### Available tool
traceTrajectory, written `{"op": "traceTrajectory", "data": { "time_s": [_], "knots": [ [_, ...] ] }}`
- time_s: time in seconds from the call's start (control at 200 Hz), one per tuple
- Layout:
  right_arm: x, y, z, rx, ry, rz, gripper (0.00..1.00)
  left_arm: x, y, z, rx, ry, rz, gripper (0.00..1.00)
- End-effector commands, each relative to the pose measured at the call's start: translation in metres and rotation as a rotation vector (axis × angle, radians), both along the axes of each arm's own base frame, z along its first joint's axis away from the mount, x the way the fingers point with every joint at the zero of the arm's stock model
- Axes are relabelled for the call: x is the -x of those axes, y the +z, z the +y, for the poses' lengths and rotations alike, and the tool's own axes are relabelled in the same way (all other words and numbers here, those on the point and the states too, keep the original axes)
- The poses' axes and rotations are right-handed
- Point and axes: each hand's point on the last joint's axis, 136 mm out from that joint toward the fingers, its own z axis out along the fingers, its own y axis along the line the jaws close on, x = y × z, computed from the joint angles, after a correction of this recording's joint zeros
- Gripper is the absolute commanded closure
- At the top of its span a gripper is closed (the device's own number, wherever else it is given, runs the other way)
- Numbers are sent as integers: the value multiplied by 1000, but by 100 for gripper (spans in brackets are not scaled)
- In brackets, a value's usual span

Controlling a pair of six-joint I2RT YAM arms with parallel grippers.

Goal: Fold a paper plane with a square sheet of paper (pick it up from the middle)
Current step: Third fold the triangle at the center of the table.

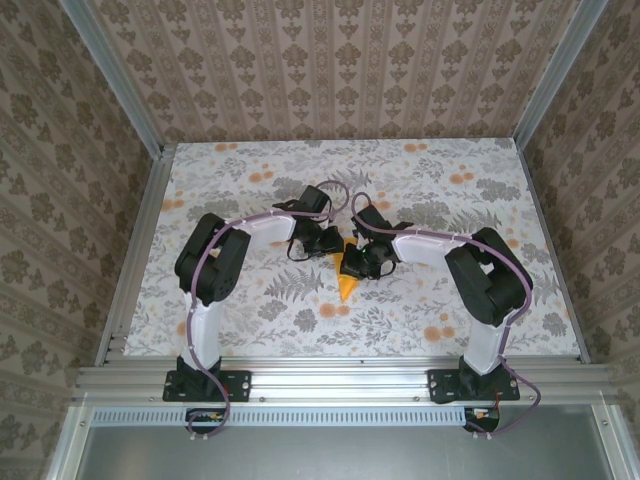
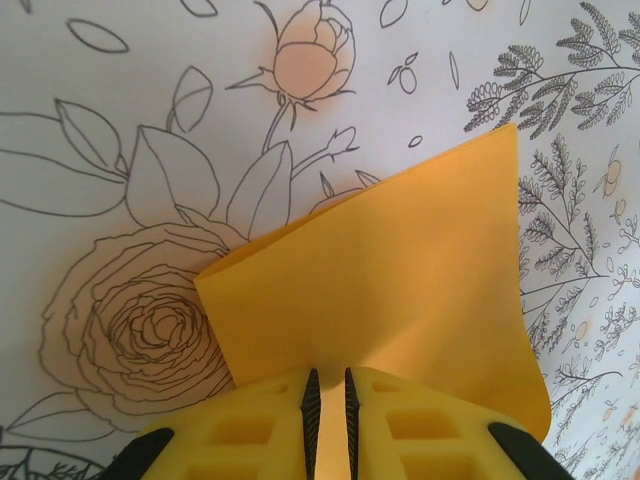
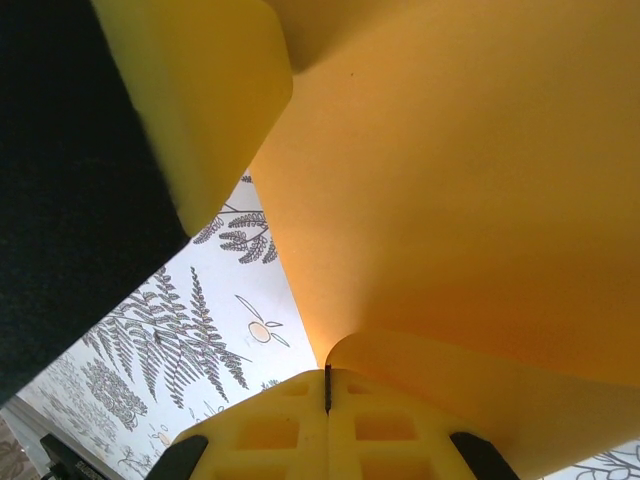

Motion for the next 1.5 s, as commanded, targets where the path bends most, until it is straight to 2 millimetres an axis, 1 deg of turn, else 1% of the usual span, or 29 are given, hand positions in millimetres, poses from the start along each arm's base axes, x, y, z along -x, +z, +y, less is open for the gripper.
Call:
{"op": "traceTrajectory", "data": {
  "time_s": [0.0,0.18,0.465,0.75,0.885,1.18,1.425,1.495],
  "knots": [
    [4,-4,4,3,21,22,98,11,-23,10,-81,-22,45,81],
    [7,-9,3,11,24,32,98,12,-23,10,-82,-23,44,81],
    [2,-10,0,30,-8,16,98,12,-24,11,-85,-22,45,81],
    [5,-19,-8,62,-42,26,97,13,-24,11,-86,-20,45,81],
    [5,-20,-9,62,-52,27,96,13,-24,11,-86,-20,45,81],
    [1,-20,-3,25,-65,25,96,13,-24,11,-86,-20,46,81],
    [4,-25,-6,40,-70,37,95,14,-24,11,-86,-23,45,81],
    [6,-28,-8,47,-68,44,93,14,-24,11,-87,-23,45,81]
  ]
}}
